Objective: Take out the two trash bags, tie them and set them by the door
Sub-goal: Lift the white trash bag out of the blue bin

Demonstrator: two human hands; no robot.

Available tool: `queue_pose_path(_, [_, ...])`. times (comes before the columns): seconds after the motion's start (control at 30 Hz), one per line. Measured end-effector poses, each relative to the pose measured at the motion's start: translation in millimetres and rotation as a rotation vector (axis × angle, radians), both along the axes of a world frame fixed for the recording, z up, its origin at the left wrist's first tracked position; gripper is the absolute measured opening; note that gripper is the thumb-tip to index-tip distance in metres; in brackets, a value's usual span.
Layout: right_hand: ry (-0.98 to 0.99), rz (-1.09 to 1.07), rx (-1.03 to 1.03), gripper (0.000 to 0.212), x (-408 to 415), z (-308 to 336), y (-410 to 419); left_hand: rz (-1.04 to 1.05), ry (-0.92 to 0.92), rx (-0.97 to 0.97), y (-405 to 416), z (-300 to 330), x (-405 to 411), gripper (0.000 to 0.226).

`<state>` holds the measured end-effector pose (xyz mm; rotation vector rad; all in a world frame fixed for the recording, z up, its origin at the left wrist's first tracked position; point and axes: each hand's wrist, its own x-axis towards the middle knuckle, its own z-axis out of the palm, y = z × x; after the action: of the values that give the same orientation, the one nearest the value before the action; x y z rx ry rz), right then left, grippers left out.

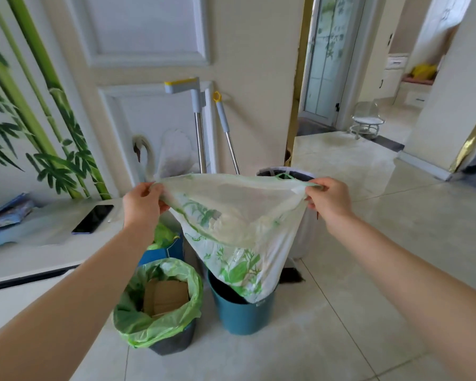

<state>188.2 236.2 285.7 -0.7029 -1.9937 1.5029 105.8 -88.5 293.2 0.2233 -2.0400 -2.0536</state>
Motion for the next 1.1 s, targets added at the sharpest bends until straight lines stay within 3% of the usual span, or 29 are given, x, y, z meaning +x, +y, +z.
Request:
queue_pose_path(0.3, [0.12, -0.017, 0.007, 0.021, 42.9, 53.8, -16.6, 0.034, 0.104, -0.036, -30.1, 64.1, 59.0, 0.015])
queue_pose_path(0.5, [0.096, 0.024, 0.085, 0.022, 72.9, 60.4, -29.2, 0.042, 0.084, -0.081, -42.5, 69.4, 93.6, 0.017])
queue_pose_path(0.7, [-0.018, 0.11, 0.034, 0.027, 99.3, 0.0, -41.0, 0.016, -0.031, -0.097, -57.0, 20.9, 145.8, 0.016])
queue_pose_path(0.83, [-0.119, 0.178, 0.112, 0.028, 117.8, -67.1, -46.6, -0.073, -0.115, -0.2, -59.8, -31.6, 184.4, 0.012])
queue_pose_path(1.1, [-0.507, 0.352, 0.246, 0.05, 129.6, -150.4, -52.1, -0.09, -0.454, -0.153, -70.6, -132.8, 216.2, 0.017])
